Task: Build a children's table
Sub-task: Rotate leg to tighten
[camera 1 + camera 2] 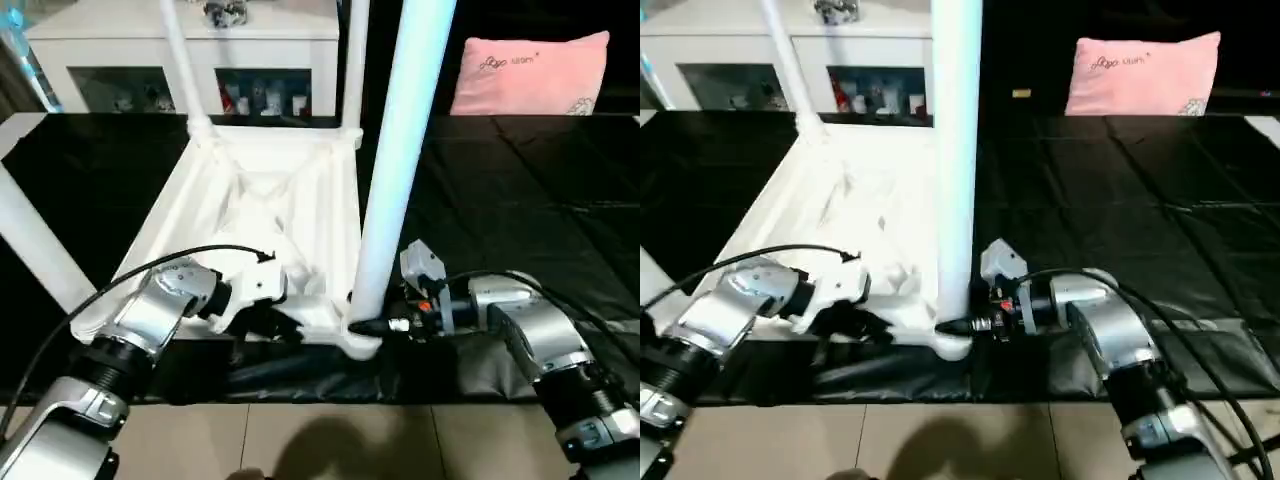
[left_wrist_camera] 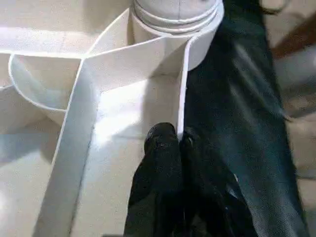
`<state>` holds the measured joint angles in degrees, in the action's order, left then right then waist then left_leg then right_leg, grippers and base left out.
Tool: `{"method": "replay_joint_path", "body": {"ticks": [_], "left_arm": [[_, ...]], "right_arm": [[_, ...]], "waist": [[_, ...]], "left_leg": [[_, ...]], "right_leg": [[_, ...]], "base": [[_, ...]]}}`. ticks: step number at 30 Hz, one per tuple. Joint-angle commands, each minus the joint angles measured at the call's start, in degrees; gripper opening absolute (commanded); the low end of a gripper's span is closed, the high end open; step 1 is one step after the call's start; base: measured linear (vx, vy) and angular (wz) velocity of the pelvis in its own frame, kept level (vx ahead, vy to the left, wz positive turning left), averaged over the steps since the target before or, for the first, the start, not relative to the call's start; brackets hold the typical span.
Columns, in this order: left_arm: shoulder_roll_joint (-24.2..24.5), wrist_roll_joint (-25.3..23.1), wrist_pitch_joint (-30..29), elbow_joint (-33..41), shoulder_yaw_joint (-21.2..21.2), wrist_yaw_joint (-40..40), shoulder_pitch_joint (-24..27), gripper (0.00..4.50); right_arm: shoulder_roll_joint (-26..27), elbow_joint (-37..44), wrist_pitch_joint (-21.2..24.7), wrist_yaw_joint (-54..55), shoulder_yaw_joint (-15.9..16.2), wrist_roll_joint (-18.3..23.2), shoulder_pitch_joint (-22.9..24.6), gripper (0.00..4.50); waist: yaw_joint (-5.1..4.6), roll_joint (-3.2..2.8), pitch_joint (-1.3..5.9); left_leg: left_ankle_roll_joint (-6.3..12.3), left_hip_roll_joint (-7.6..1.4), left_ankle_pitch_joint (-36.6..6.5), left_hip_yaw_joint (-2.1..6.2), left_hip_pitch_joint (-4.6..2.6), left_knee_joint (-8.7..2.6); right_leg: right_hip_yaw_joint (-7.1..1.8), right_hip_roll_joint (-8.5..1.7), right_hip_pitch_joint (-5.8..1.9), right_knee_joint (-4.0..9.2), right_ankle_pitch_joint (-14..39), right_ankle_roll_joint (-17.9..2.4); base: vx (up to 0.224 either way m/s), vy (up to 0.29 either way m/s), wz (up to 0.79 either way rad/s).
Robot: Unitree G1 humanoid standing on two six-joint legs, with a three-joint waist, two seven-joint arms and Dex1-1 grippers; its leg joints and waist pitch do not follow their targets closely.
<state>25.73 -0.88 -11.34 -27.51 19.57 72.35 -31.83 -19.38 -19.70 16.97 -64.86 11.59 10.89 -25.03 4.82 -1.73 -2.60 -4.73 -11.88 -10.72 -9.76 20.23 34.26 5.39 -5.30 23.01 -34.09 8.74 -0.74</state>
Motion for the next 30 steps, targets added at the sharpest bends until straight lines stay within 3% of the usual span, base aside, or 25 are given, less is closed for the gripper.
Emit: {"method": "replay_joint_path", "body": {"ticks": [1, 2, 4, 5, 7, 9, 10, 11, 12, 13, 14, 15, 16, 20, 24, 26, 28, 30], "left_arm": [[-2.3, 2.0, -5.5, 2.4, -5.3, -8.9, -1.9, 0.0], [-3.6, 2.5, -8.8, 3.5, -6.9, -12.1, -2.3, 0.0], [-5.6, 3.1, -13.0, 5.4, -8.8, -15.8, -2.6, 0.0], [-6.4, 3.0, -13.9, 5.8, -9.4, -17.3, -2.7, 0.0], [-9.7, 2.1, -17.0, 7.6, -10.9, -23.4, -3.1, 0.0], [-10.7, 1.5, -17.1, 7.7, -10.9, -25.4, -3.3, 0.0], [-11.7, 0.9, -17.4, 7.8, -10.5, -26.7, -3.4, 0.0], [-11.7, 0.9, -17.4, 7.8, -10.5, -26.7, -3.4, 0.0], [-12.7, 0.1, -18.1, 8.1, -10.0, -28.2, -3.5, 0.0], [-13.2, -1.1, -18.3, 8.0, -9.0, -29.2, -3.6, 0.0], [-13.4, -1.5, -18.5, 7.9, -8.6, -29.5, -3.7, 0.0], [-12.8, -2.3, -17.7, 7.3, -7.8, -29.8, -3.9, 0.0], [-12.8, -2.4, -17.6, 7.2, -7.7, -29.8, -3.9, 0.0], [-10.7, -2.7, -13.8, 5.5, -6.6, -28.2, -3.9, 0.0], [-8.6, -2.6, -8.9, 4.2, -5.6, -24.2, -3.1, 0.0], [-7.4, -2.6, -6.3, 3.3, -4.9, -21.5, -2.8, 0.0], [-5.4, -2.7, -2.7, 1.9, -3.7, -17.6, -2.4, 0.0], [-3.6, -1.9, 0.8, 0.9, -2.5, -12.8, -1.9, 0.0]], "right_arm": [[3.6, 0.1, 3.7, 7.4, 1.0, -1.3, 1.4, 2.04], [5.8, -0.5, 5.2, 11.6, 0.2, -1.7, 1.3, 2.03], [9.2, -1.6, 7.7, 17.8, -1.4, -1.8, 0.9, 2.02], [10.5, -2.5, 8.2, 20.2, -2.0, -1.9, 0.4, 2.02], [15.9, -8.1, 9.0, 31.3, -4.5, -2.7, -2.2, 2.01], [17.4, -10.6, 8.2, 34.4, -5.0, -3.2, -3.4, 2.01], [18.9, -12.9, 7.1, 37.4, -5.3, -4.0, -4.6, 2.01], [18.9, -12.9, 7.1, 37.4, -5.3, -4.0, -4.6, 2.01], [20.6, -14.9, 6.3, 40.6, -6.0, -5.0, -5.8, 2.01], [22.1, -16.8, 5.3, 43.5, -7.2, -5.6, -7.1, 2.01], [22.6, -17.4, 4.5, 43.8, -7.6, -5.6, -7.6, 2.01], [22.8, -17.4, 3.6, 43.9, -8.6, -5.1, -8.1, 2.57], [22.8, -17.4, 3.5, 43.9, -8.7, -5.1, -8.1, 2.57], [20.6, -14.9, -0.1, 40.7, -9.5, -4.0, -7.1, 2.9], [16.6, -10.6, -3.3, 33.2, -9.7, -2.2, -4.4, 3.25], [13.8, -8.5, -4.3, 28.5, -9.4, -1.6, -2.9, 3.48], [9.8, -6.0, -5.3, 22.1, -8.7, -1.0, -1.0, 3.56], [5.9, -4.3, -5.9, 16.1, -8.2, 0.1, 0.0, 3.86]], "waist": [[-0.63, 0.07, 2.96], [-1.17, 0.36, 3.02], [-2.63, 0.24, 3.01], [-2.63, 0.24, 3.01], [-4.36, 0.46, 3.03], [-5.03, 0.04, 3.34], [-5.21, 0.25, 3.46], [-5.59, -0.13, 3.3], [-5.83, 0.02, 3.34], [-5.9, 0.38, 3.36], [-5.97, 0.23, 3.45], [-5.95, 0.19, 3.43], [-5.8, 0.17, 3.49], [-5.35, 0.13, 4.03], [-4.45, 0.25, 4.54], [-4.03, 0.11, 4.64], [-3.69, 0.35, 4.52], [-3.23, 0.32, 4.29]], "left_leg": [[-0.34, -0.6, -18.0, 0.3, -0.26, -4.48], [-0.63, -0.3, -18.3, 0.48, -0.14, -4.43], [-0.79, -0.05, -19.1, 0.76, -0.04, -4.29], [-0.79, -0.05, -19.1, 0.76, -0.04, -4.29], [-0.46, 0.16, -20.0, 1.06, 0.61, -4.19], [0.06, 0.02, -19.9, 1.35, 0.45, -4.19], [0.46, -0.17, -19.3, 1.42, 0.61, -4.34], [0.47, -0.4, -19.2, 1.6, 0.85, -4.6], [0.56, -0.39, -20.0, 1.51, 0.64, -4.46], [0.69, -0.35, -19.8, 1.44, 0.61, -4.41], [0.76, -0.33, -18.7, 1.46, 0.8, -4.42], [1.02, -0.38, -18.2, 1.37, 0.83, -4.43], [1.2, -0.39, -17.8, 1.28, 0.71, -4.42], [2.32, -0.69, -12.4, 0.96, 0.91, -4.19], [5.74, -0.65, -5.4, 0.62, 1.23, -3.6], [6.71, -0.73, -3.6, 0.57, 1.09, -3.47], [7.62, -0.66, -4.1, 0.5, 1.14, -3.44], [7.23, -0.86, -6.7, 0.39, 0.91, -3.58]], "right_leg": [[-2.01, -2.83, -2.34, 5.53, 32.0, -5.8], [-1.6, -2.85, -2.53, 5.91, 34.4, -4.4], [-1.09, -2.71, -2.4, 6.35, 36.0, -3.2], [-1.09, -2.71, -2.4, 6.35, 36.0, -3.2], [-0.3, -2.62, -2.56, 6.79, 37.2, -2.4], [-0.24, -2.88, -2.72, 6.99, 34.8, -3.2], [-0.38, -2.93, -2.89, 6.77, 32.4, -3.9], [-0.32, -2.75, -2.77, 6.27, 29.2, -5.5], [-0.32, -2.75, -2.65, 6.31, 28.5, -6.1], [-0.43, -2.83, -2.56, 6.34, 28.1, -6.5], [-0.6, -2.95, -2.77, 5.91, 26.8, -7.4], [-0.71, -2.92, -2.82, 5.82, 25.8, -7.7], [-0.81, -2.89, -2.79, 5.82, 24.9, -7.9], [-1.35, -2.83, -3.21, 4.41, 14.7, -11.2], [-1.49, -2.76, -3.79, 3.26, 5.1, -13.5], [-1.57, -2.79, -3.73, 2.86, 2.4, -14.7], [-1.5, -2.69, -3.74, 2.95, 2.2, -14.9], [-1.59, -2.78, -3.57, 3.38, 6.2, -14.3]], "base": [[0.0, 0.0, 0.0], [0.0, 0.0, 0.0], [0.0, 0.0, 0.0], [0.0, 0.0, 0.0], [0.0, 0.0, 0.0], [0.0, 0.0, 0.0], [0.0, 0.0, 0.0], [0.0, 0.0, 0.0], [0.0, 0.0, 0.0], [0.0, 0.0, 0.0], [0.0, 0.0, 0.0], [0.0, 0.0, 0.0], [0.0, 0.0, 0.0], [0.0, 0.0, 0.0], [0.0, 0.0, 0.0], [0.0, 0.0, 0.0], [0.0, 0.0, 0.0], [0.0, 0.0, 0.0]]}}
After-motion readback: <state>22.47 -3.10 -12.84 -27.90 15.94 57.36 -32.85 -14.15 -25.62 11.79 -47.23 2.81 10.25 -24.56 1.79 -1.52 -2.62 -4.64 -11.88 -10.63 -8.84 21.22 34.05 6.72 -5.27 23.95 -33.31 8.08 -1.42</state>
